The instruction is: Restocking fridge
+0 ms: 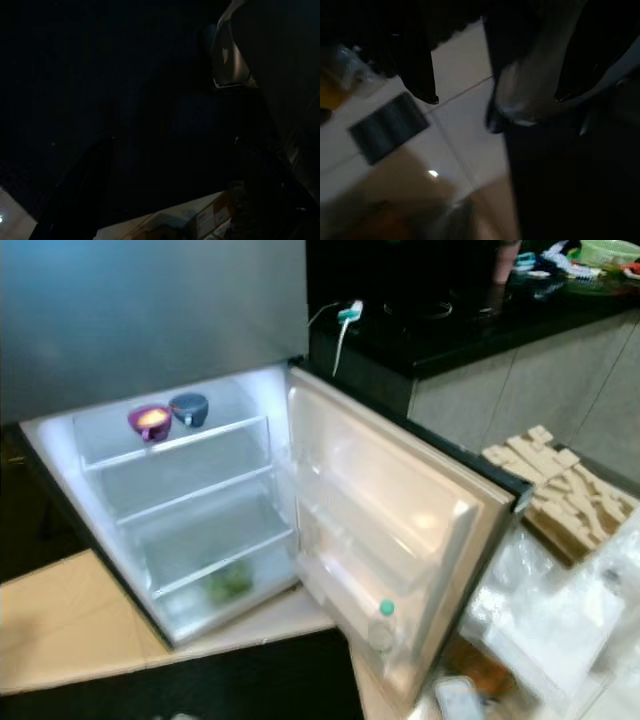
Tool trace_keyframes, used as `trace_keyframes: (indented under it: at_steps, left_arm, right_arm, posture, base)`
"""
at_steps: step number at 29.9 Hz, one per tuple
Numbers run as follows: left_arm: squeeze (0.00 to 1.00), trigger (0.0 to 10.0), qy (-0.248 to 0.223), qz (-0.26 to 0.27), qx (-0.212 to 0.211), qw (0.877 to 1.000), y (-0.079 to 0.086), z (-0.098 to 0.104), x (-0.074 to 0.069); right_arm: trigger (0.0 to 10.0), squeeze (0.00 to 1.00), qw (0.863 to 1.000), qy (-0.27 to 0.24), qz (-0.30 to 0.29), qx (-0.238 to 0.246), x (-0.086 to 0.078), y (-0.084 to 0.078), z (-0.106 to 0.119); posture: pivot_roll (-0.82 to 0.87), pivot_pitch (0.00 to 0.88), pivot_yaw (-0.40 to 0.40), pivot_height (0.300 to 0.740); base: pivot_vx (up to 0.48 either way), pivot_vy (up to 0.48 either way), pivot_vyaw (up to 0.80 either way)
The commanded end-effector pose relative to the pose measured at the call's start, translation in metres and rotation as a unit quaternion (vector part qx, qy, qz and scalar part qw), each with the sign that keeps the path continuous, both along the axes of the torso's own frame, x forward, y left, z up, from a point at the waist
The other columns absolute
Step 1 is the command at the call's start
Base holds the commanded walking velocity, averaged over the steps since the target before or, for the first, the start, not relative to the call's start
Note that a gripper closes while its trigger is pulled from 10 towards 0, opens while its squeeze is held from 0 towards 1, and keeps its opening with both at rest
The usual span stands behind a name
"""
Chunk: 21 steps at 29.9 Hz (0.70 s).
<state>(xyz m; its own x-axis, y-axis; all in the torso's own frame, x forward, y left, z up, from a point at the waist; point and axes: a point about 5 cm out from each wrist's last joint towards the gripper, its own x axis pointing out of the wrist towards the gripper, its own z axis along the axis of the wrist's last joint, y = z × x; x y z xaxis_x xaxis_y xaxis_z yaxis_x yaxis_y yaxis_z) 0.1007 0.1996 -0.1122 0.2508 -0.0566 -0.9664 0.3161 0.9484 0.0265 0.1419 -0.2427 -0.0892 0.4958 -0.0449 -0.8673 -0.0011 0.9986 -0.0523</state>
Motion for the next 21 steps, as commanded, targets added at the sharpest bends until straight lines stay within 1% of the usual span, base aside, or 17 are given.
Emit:
trace_keyframes:
  at_steps: [1, 2, 3, 5, 6, 7, 8, 9, 11, 13, 14, 15, 19, 21]
  left_arm:
    - [0.00, 10.0, 0.000, -0.017, -0.029, 0.999, -0.020, -0.002, 0.000]
    - [0.00, 10.0, -0.001, -0.015, -0.029, 0.999, -0.019, -0.002, 0.000]
    - [0.00, 10.0, -0.001, -0.014, -0.029, 0.999, -0.019, -0.002, 0.000]
    - [0.00, 10.0, -0.001, -0.014, -0.029, 0.999, -0.019, -0.002, 0.000]
    - [0.00, 10.0, -0.001, -0.014, -0.029, 0.999, -0.018, -0.002, 0.000]
    - [0.00, 10.0, -0.001, -0.015, -0.028, 0.999, -0.018, -0.002, 0.000]
    - [0.00, 10.0, 0.000, -0.015, -0.028, 1.000, -0.018, -0.002, -0.001]
    - [0.00, 10.0, 0.001, -0.015, -0.027, 1.000, -0.017, -0.002, -0.001]
    - [0.00, 10.0, 0.001, -0.015, -0.027, 1.000, -0.017, -0.002, -0.001]
    - [0.00, 10.0, 0.001, -0.015, -0.027, 1.000, -0.017, -0.002, -0.001]
    - [0.00, 10.0, 0.002, -0.016, -0.028, 0.999, -0.018, -0.002, -0.002]
    - [0.00, 10.0, 0.002, -0.016, -0.028, 0.999, -0.018, -0.002, -0.002]
    - [0.00, 10.0, 0.002, -0.017, -0.029, 0.999, -0.018, -0.002, -0.001]
    - [0.00, 10.0, 0.001, -0.017, -0.030, 0.999, -0.018, -0.002, -0.001]
  right_arm:
    - [10.0, 0.00, 1.000, -0.012, -0.011, 0.006, 0.003, 0.000, 0.001]
    - [10.0, 0.00, 0.998, -0.048, -0.036, 0.017, 0.014, -0.009, 0.009]
    - [10.0, 0.00, 0.997, -0.064, -0.047, 0.022, 0.018, -0.013, 0.013]
    - [10.0, 0.00, 0.997, -0.064, -0.047, 0.022, 0.018, -0.013, 0.013]
    - [10.0, 0.00, 0.995, -0.079, -0.058, 0.023, 0.022, -0.018, 0.017]
    - [10.0, 0.00, 0.992, -0.098, -0.077, 0.020, 0.027, -0.027, 0.022]
    - [10.0, 0.00, 0.988, -0.119, -0.101, 0.010, 0.032, -0.038, 0.029]
    - [10.0, 0.00, 0.975, -0.161, -0.150, 0.002, 0.040, -0.059, 0.042]
    - [10.0, 0.00, 0.975, -0.161, -0.150, 0.002, 0.040, -0.059, 0.042]
    - [10.0, 0.00, 0.965, -0.192, -0.180, -0.001, 0.046, -0.073, 0.053]
    - [10.0, 0.00, 0.958, -0.210, -0.193, -0.012, 0.050, -0.083, 0.061]
    - [10.0, 0.00, 0.958, -0.210, -0.193, -0.012, 0.050, -0.083, 0.061]
    - [10.0, 0.00, 0.936, -0.258, -0.233, -0.062, 0.061, -0.112, 0.088]
    - [10.0, 0.00, 0.926, -0.274, -0.249, -0.072, 0.065, -0.120, 0.096]
  posture:
    - [0.09, 0.000, -0.019, 0.740]
    - [0.09, 0.000, -0.018, 0.740]
    - [0.09, 0.000, -0.018, 0.740]
    - [0.09, 0.000, -0.018, 0.740]
    - [0.09, 0.000, -0.017, 0.740]
    - [0.09, 0.000, -0.017, 0.740]
    - [0.09, 0.000, -0.019, 0.740]
    - [0.09, 0.000, -0.019, 0.740]
    - [0.09, 0.000, -0.019, 0.740]
    - [0.08, 0.000, -0.021, 0.740]
    - [0.08, 0.000, -0.021, 0.740]
    - [0.08, 0.000, -0.021, 0.740]
    - [0.08, 0.000, -0.022, 0.740]
    - [0.08, 0.000, -0.022, 0.740]
  base:
    - [0.000, 0.000, 0.00]
    - [0.000, 0.000, 0.00]
    - [0.000, 0.000, 0.00]
    - [0.000, 0.000, 0.00]
    - [0.000, 0.000, 0.00]
    - [0.000, 0.000, 0.00]
    - [0.000, 0.000, 0.00]
    - [0.000, 0.000, 0.00]
    - [0.000, 0.000, 0.00]
    - [0.000, 0.000, 0.00]
    - [0.000, 0.000, 0.00]
    - [0.000, 0.000, 0.00]
    - [0.000, 0.000, 0.00]
    - [0.000, 0.000, 0.00]
